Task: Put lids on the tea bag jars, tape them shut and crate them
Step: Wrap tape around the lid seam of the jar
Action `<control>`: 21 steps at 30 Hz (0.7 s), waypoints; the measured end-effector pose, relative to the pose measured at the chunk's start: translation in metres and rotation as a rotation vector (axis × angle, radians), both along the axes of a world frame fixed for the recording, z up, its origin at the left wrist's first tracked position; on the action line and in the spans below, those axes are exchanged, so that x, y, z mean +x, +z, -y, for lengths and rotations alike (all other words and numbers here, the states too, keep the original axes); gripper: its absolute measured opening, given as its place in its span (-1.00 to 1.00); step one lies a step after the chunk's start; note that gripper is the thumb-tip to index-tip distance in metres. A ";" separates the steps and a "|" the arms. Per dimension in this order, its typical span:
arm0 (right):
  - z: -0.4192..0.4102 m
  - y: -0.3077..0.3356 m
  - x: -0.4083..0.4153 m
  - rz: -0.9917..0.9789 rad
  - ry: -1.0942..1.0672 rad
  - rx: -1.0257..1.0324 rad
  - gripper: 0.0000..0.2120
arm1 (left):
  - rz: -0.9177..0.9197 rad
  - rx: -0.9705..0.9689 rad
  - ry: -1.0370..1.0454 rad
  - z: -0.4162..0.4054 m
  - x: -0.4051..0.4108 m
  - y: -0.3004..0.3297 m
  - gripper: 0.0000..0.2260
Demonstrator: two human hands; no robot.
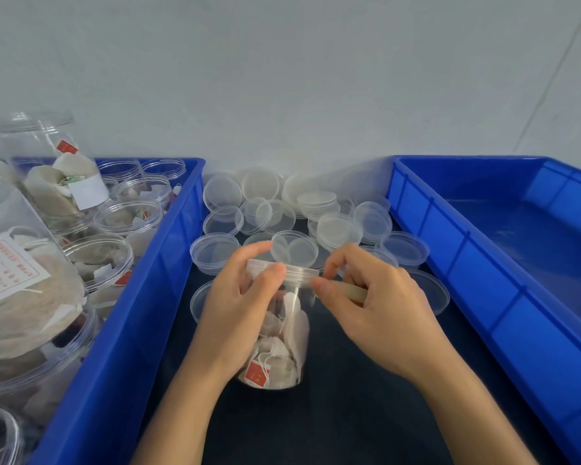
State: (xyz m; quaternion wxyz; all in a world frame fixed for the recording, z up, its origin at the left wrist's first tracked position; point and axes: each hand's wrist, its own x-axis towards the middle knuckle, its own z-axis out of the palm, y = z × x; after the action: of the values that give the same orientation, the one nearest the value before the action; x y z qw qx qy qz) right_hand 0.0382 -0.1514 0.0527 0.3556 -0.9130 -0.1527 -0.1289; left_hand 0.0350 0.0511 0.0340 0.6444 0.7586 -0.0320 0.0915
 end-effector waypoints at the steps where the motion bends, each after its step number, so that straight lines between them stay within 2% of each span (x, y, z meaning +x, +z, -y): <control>1: -0.002 0.000 0.000 0.006 0.005 -0.025 -0.80 | 0.005 0.016 0.010 0.001 0.000 0.001 -0.56; 3: -0.003 0.000 0.000 0.012 0.015 -0.059 -0.82 | 0.013 0.095 0.047 0.005 0.000 0.003 -0.57; 6: -0.001 0.003 0.000 0.004 0.033 -0.089 -0.88 | 0.032 0.257 0.139 0.007 0.002 0.007 -0.48; 10: 0.004 0.012 0.002 -0.054 0.087 -0.136 -0.82 | 0.099 0.367 0.131 0.003 0.003 0.011 -0.57; 15: 0.006 0.019 0.006 -0.098 0.119 -0.198 -0.77 | 0.182 0.400 0.149 0.008 0.005 0.007 -0.61; 21: 0.005 0.023 0.011 -0.129 0.088 -0.193 -0.81 | 0.149 0.411 0.128 0.008 0.006 0.007 -0.56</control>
State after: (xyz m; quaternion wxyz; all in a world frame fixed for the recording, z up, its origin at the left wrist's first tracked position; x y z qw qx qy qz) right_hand 0.0492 -0.1560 0.0753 0.2804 -0.9418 -0.1812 -0.0390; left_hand 0.0409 0.0431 0.0412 0.4650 0.8656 -0.0493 0.1794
